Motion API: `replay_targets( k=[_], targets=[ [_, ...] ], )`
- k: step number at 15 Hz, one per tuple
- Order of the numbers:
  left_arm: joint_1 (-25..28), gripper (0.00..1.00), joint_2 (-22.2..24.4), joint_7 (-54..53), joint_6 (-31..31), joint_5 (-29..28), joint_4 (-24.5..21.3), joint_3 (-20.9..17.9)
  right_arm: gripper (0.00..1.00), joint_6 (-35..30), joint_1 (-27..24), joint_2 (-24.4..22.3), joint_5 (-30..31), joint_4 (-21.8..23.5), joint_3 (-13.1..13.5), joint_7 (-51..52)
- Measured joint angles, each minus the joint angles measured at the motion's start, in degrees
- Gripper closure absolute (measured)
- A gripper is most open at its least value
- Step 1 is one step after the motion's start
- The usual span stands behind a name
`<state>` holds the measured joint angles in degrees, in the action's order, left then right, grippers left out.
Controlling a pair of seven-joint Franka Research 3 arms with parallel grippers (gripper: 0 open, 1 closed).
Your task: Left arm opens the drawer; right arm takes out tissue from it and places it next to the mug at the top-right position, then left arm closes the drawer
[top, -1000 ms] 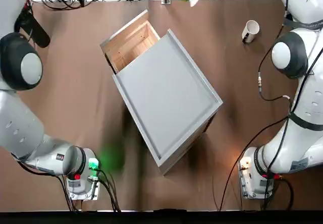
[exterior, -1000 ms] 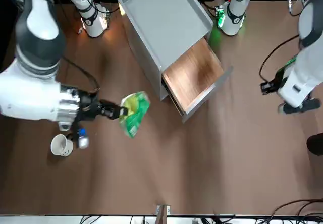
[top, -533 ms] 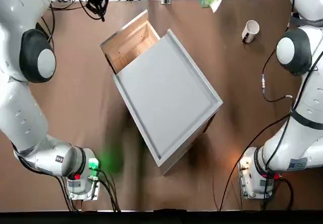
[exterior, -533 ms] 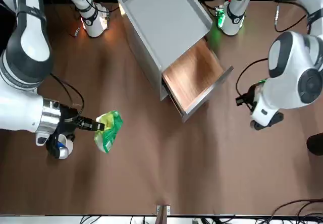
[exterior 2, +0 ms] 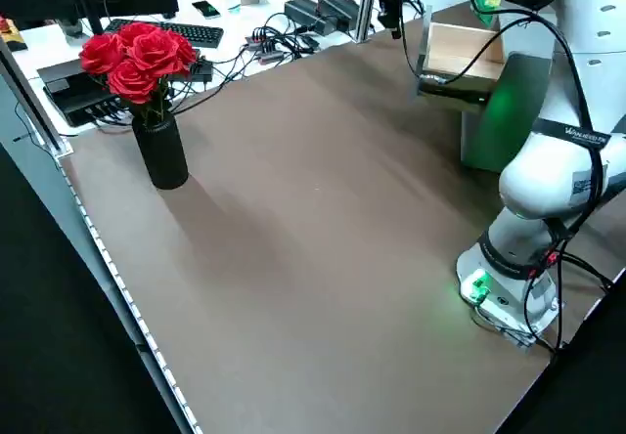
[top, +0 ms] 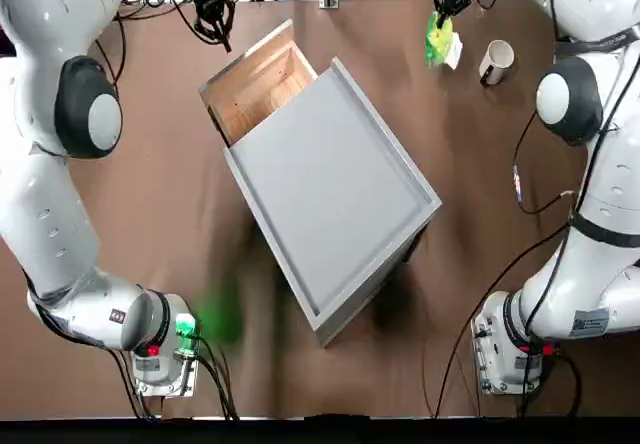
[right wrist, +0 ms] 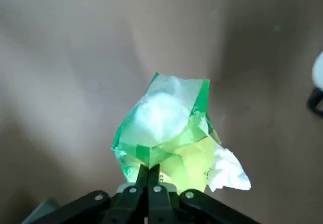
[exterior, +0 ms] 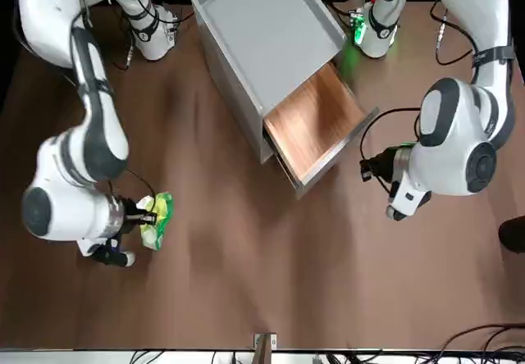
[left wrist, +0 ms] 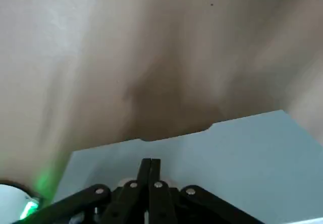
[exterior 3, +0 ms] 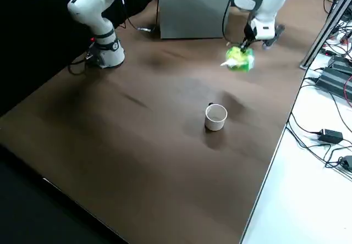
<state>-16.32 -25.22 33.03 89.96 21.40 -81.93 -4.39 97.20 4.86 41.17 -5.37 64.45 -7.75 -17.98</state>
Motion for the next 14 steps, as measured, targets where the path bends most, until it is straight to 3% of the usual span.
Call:
replay_targets(
  k=[7, 14],
  targets=[
    [-2.4, 0.99, -2.2, 3.5, 1.3, 4.1, 0.0, 0.1, 0.99, 6.2, 0.9, 6.3, 10.4, 0.5, 0.1, -10.9],
    [-6.0, 0.99, -4.2, 8.0, 2.9, 6.8, 0.0, 0.1, 0.99, 4.4, 1.3, 7.9, 11.4, -0.2, 3.7, -16.0]
  ],
)
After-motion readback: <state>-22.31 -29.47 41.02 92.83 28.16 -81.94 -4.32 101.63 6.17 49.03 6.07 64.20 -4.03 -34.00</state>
